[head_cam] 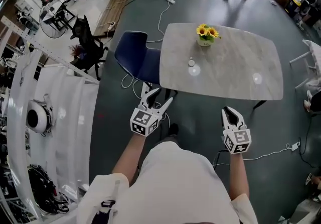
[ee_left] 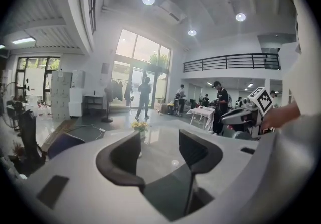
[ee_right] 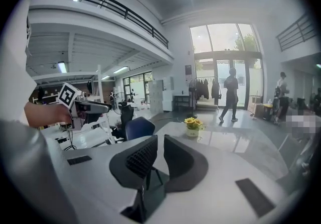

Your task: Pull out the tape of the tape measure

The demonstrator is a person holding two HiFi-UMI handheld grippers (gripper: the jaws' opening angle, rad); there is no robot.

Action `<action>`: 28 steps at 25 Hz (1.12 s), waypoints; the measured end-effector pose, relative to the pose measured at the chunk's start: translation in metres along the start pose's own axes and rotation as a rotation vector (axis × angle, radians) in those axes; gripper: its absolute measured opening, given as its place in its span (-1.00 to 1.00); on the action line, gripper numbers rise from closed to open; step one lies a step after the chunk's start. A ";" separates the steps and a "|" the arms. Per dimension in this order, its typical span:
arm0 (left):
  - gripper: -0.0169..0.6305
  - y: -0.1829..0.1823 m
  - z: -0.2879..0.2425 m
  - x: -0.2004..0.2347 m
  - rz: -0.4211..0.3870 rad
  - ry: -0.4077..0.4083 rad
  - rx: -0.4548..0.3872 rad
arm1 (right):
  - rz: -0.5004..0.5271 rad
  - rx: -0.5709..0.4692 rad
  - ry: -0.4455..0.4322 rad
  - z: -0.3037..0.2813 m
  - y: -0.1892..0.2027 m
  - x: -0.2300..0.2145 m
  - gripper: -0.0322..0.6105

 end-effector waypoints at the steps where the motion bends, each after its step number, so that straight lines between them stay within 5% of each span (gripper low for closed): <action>1: -0.20 -0.005 -0.008 0.009 -0.001 0.011 0.005 | -0.004 0.004 0.008 -0.009 -0.003 -0.003 -0.76; 14: -0.20 -0.051 -0.073 0.099 -0.016 0.083 0.053 | 0.001 0.059 0.041 -0.107 -0.042 -0.012 -0.76; 28: -0.20 -0.035 -0.133 0.106 0.073 -0.029 0.077 | -0.018 0.092 -0.097 -0.171 -0.020 -0.086 -0.76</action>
Point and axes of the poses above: the fingertips, and each gripper's own axes: z backward along the fingers, x to its left, y out of its underside, the point moved 9 cm from there along z, backward along the fingers, and after that the axes turned 14 degrees about z, right-handed, at the moved point
